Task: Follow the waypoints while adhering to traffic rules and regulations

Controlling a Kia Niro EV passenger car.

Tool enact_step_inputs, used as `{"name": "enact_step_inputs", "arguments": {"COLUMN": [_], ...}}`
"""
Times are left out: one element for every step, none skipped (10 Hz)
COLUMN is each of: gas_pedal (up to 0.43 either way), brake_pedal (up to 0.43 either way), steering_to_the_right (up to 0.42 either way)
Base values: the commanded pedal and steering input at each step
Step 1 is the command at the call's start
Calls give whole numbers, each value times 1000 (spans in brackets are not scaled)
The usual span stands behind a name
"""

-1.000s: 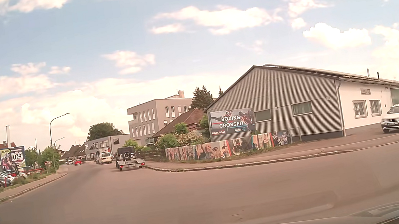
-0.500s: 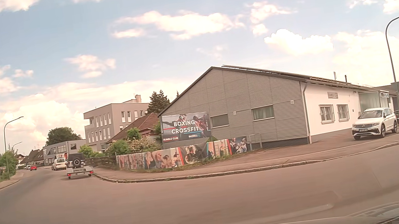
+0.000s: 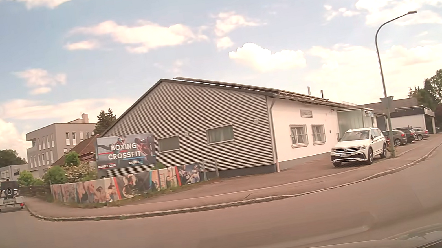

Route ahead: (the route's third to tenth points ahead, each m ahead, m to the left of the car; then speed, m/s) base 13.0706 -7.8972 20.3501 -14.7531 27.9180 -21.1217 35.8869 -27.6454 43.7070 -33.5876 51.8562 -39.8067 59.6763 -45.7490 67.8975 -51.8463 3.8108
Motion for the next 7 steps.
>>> {"name": "enact_step_inputs", "arguments": {"gas_pedal": [47, 47, 47, 47, 59, 59, 67], "brake_pedal": [18, 18, 18, 18, 18, 18, 18], "steering_to_the_right": [503, 503, 505, 510, 515, 518, 521]}}
